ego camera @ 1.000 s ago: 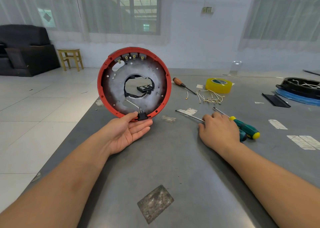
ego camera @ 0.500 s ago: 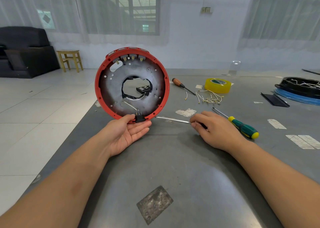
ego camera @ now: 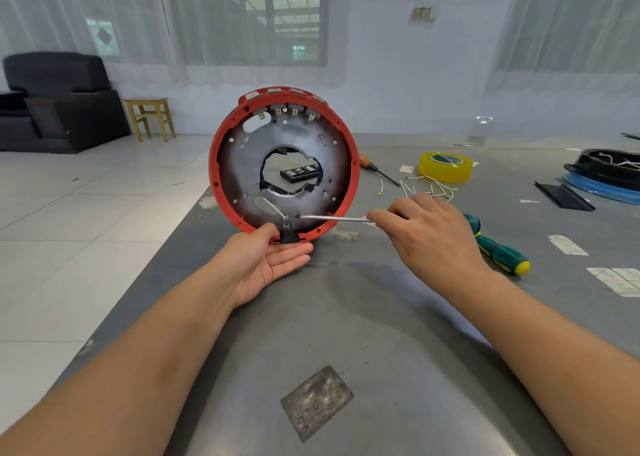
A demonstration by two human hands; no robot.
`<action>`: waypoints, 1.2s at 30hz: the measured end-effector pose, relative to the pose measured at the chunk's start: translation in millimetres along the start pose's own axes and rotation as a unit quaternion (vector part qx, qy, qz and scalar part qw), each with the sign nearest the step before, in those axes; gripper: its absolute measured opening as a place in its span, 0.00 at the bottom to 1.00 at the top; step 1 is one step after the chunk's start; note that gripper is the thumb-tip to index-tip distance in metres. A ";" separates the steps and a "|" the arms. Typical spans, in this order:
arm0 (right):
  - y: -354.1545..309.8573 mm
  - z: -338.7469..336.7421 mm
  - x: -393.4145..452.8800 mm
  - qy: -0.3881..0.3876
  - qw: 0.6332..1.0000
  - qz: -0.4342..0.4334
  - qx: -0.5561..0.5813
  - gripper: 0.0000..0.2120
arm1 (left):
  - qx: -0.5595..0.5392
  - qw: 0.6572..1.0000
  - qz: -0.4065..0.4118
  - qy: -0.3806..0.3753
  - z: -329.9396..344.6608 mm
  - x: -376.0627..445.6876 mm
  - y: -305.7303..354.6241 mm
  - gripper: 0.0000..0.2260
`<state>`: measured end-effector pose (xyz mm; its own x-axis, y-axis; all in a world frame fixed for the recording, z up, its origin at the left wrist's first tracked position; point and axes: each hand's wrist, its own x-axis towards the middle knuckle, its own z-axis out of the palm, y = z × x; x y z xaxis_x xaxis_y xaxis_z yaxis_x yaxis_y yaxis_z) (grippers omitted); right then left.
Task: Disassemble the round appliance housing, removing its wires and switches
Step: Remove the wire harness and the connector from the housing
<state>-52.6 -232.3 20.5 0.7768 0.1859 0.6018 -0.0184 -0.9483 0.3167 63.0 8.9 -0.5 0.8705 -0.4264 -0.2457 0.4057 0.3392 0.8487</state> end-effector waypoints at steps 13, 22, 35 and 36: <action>-2.2 -8.1 9.6 0.048 0.993 -0.013 -0.103 0.20 | 0.056 0.998 0.025 0.012 3.7 3.9 -5.9 0.08; -9.2 -10.1 9.9 0.015 0.991 0.018 -0.129 0.21 | 0.061 0.998 0.031 0.009 4.1 3.6 -6.7 0.07; -2.4 -2.1 10.2 0.079 0.992 0.013 -0.095 0.19 | 0.112 0.993 0.035 -0.002 6.2 3.5 -8.7 0.12; -1.7 -1.2 10.2 0.082 0.992 0.010 -0.090 0.19 | 0.113 0.993 0.035 -0.003 6.3 3.5 -8.5 0.12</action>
<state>-45.4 -228.5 27.0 0.6619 0.2206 0.7164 -0.1570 -0.8937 0.4203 60.8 -0.8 -5.7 0.8924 -0.4139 -0.1799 0.2707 0.1718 0.9472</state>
